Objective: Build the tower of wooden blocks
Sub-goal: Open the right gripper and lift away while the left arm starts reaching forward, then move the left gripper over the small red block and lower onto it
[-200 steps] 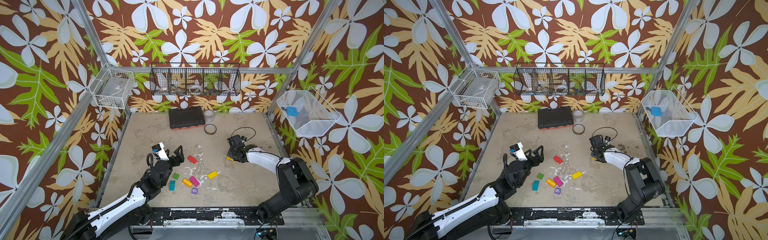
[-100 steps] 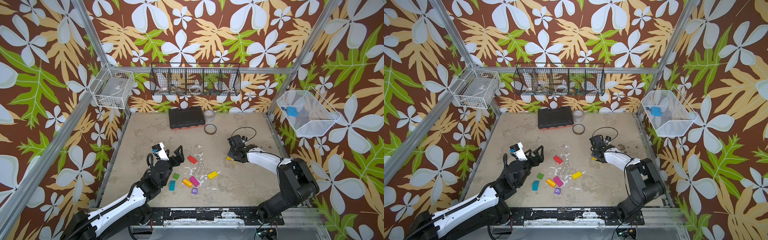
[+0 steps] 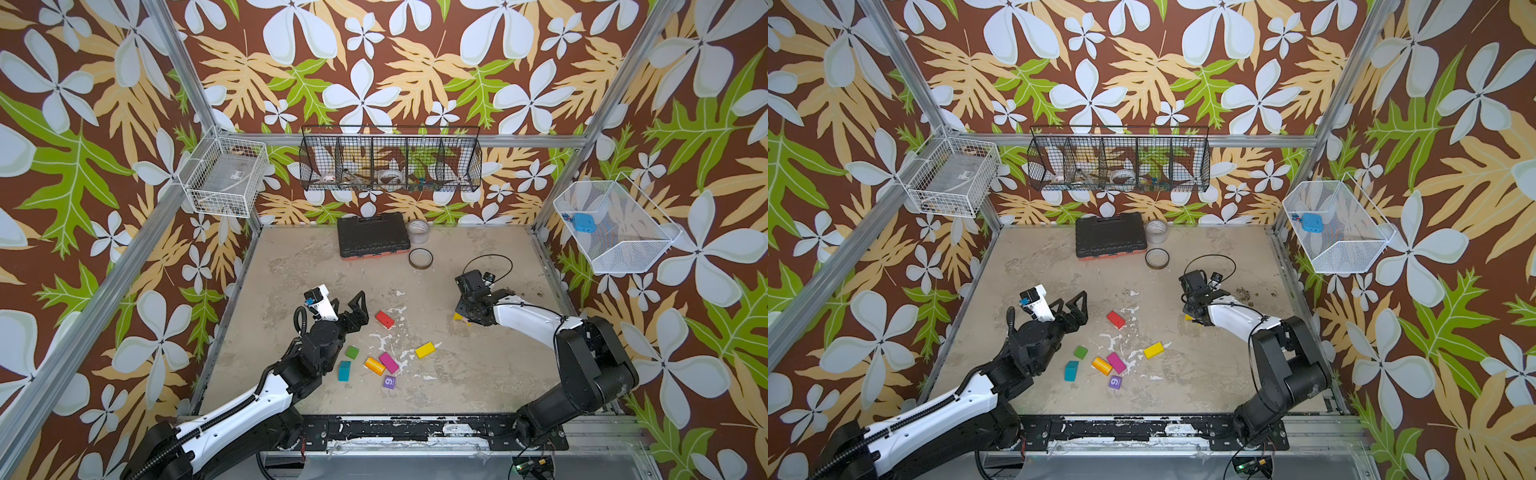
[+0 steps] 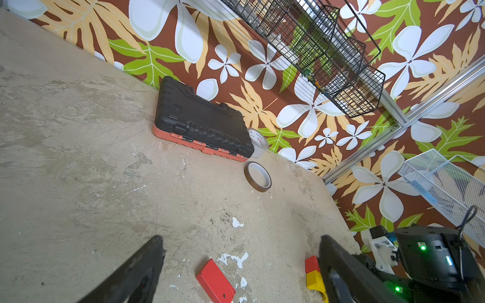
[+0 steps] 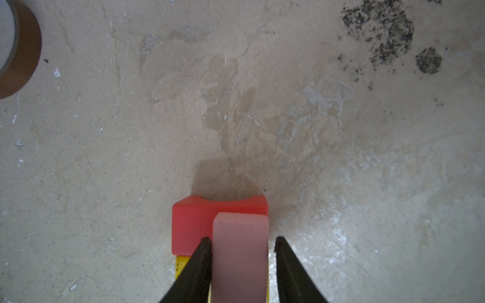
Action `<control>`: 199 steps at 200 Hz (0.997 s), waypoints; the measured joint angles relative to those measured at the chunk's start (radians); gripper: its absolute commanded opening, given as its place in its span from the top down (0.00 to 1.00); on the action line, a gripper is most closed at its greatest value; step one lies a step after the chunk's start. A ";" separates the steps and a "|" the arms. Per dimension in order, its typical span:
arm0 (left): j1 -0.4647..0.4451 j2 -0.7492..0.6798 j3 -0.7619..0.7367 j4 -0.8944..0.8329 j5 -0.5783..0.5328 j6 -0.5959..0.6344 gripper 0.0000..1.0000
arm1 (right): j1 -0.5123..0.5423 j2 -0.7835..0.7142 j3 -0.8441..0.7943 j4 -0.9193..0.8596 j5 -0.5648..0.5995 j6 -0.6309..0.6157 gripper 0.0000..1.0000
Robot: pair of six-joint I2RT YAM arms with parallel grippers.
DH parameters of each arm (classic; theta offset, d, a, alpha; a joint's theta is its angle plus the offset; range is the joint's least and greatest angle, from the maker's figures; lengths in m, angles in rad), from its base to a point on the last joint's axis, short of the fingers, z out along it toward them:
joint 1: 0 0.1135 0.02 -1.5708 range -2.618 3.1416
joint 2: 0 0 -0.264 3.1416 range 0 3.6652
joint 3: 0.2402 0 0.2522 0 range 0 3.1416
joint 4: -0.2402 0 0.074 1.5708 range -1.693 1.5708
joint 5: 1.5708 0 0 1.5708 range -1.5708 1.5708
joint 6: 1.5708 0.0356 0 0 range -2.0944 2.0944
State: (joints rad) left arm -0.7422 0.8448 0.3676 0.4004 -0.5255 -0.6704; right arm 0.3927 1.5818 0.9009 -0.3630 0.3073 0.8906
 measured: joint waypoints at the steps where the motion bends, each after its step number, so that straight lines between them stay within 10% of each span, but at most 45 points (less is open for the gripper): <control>1: 0.000 0.000 0.000 0.000 0.000 0.000 0.07 | 0.000 0.000 0.000 0.000 0.000 0.000 0.56; 64: 0.000 0.026 0.011 0.000 0.003 0.001 0.07 | 0.000 -0.168 0.002 -0.022 -0.009 -0.039 0.51; 117: 0.000 0.074 0.031 0.000 0.008 0.004 0.05 | 0.022 -0.405 -0.129 0.085 -0.167 -0.136 0.26; 199: 0.017 0.288 0.142 -0.048 0.038 -0.002 0.04 | 0.153 -0.479 0.014 0.042 -0.346 -0.217 0.25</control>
State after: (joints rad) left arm -0.7250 1.1324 0.5098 0.3519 -0.4873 -0.6724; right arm 0.5453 1.1030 0.9146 -0.3214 -0.0383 0.6731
